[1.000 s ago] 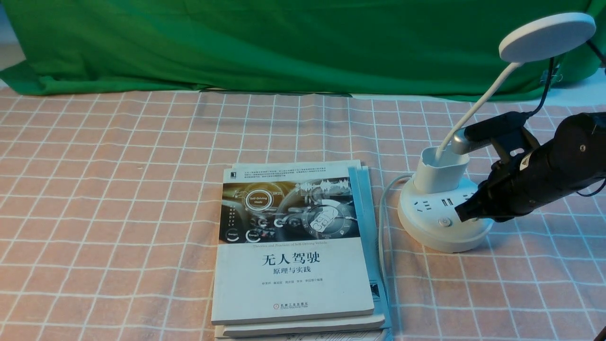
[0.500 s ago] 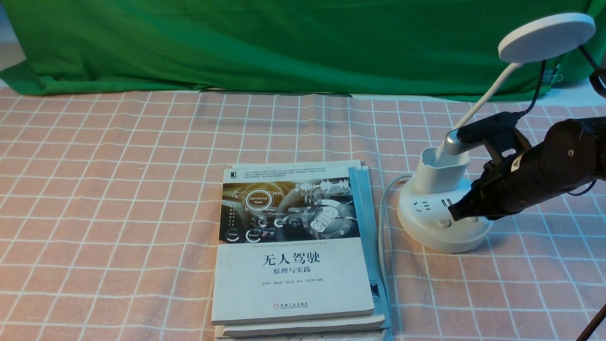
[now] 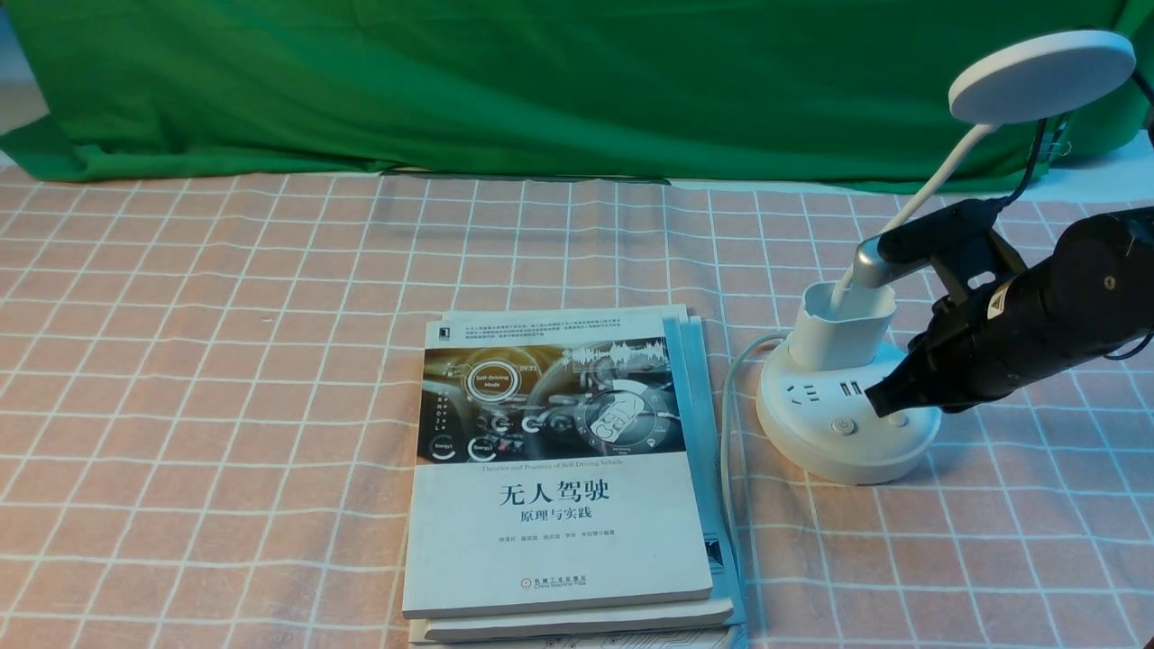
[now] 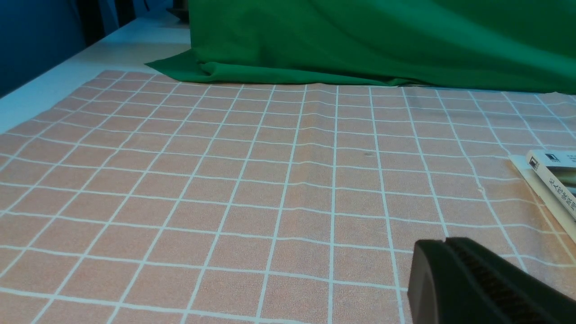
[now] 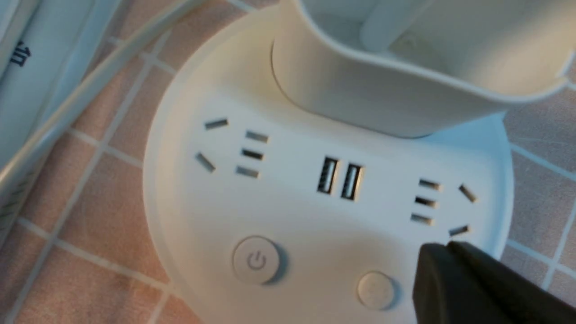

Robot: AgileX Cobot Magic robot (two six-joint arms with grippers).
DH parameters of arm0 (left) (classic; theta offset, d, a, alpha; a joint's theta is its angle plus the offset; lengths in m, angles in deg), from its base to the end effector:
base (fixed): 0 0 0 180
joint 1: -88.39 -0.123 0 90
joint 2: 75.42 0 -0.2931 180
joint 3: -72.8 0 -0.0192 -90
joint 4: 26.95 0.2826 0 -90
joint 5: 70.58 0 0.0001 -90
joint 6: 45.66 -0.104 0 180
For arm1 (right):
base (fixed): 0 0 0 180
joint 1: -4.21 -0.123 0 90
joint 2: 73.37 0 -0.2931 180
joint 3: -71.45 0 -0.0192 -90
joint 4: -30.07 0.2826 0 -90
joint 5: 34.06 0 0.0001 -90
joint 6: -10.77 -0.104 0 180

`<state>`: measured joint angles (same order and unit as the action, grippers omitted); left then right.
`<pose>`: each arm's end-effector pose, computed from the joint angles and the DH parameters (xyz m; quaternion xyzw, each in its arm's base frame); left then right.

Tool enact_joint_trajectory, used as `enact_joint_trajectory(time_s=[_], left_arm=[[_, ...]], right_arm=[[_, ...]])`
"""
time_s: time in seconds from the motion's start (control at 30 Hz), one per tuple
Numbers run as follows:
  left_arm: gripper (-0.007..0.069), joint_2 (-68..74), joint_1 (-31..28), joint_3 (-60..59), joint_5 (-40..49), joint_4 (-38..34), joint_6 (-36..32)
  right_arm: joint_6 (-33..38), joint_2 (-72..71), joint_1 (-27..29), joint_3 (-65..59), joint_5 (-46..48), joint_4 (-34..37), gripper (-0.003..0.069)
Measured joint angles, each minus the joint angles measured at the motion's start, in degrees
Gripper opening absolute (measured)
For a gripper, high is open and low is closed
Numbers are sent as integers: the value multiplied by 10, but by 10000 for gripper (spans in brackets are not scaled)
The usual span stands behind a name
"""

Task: Turn on the table lamp on the pink coffee tablecloth with your hand.
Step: 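Press the button on the base of the white desk lamp with the right gripper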

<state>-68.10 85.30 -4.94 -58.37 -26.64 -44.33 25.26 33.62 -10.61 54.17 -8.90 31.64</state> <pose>0.0922 0.0051 0.1905 -0.0273 0.7500 0.0123 0.6607 0.3698 0.0991 0.1705 -0.2339 0.9358 0.0096 0.2636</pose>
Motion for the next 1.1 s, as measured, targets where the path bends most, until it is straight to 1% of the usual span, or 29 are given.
enact_joint_trajectory(time_s=[1.1], left_arm=[[21, 0, 0, 0, 0, 0, 0]], right_arm=[[0, 22, -12, -13, -12, -1, 27]])
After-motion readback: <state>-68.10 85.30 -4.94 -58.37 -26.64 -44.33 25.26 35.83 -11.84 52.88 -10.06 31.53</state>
